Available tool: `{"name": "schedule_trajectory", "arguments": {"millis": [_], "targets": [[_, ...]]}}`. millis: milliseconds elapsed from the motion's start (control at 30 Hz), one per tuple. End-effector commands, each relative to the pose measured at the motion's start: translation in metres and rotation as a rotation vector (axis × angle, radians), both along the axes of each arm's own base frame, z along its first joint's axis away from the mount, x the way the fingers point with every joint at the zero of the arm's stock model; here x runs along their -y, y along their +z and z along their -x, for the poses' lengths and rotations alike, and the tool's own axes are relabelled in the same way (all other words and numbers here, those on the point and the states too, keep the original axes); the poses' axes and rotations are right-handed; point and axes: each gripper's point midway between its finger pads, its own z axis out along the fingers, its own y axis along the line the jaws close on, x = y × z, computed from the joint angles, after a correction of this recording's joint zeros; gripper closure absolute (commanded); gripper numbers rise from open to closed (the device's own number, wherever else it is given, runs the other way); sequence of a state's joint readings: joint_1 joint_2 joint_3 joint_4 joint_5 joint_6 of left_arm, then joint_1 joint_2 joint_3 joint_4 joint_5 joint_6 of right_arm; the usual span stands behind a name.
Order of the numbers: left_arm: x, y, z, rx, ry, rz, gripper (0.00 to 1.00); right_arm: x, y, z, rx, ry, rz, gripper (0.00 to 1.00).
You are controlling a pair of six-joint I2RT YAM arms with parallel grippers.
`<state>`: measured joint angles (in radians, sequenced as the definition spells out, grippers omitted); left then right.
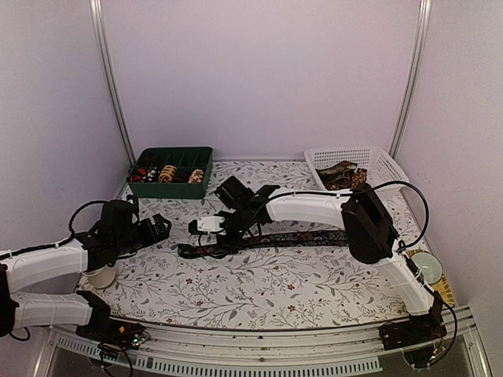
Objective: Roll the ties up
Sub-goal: Adjust the tie at the center of the board.
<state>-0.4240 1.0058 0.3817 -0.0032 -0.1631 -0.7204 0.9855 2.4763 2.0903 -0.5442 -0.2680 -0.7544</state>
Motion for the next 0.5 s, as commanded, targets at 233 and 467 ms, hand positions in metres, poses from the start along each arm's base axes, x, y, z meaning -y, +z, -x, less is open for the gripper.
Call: {"name": "schedule_trajectory", "arguments": {"millis": [233, 467], "targets": [[-0.007, 0.007, 0.001, 0.021, 0.008, 0.036, 0.00, 0.004, -0.080, 0.029, -0.039, 0.024, 0.130, 0.42], [-0.008, 0.007, 0.001, 0.021, 0.009, 0.044, 0.00, 0.009, -0.090, 0.037, -0.061, 0.023, 0.162, 0.59]]}}
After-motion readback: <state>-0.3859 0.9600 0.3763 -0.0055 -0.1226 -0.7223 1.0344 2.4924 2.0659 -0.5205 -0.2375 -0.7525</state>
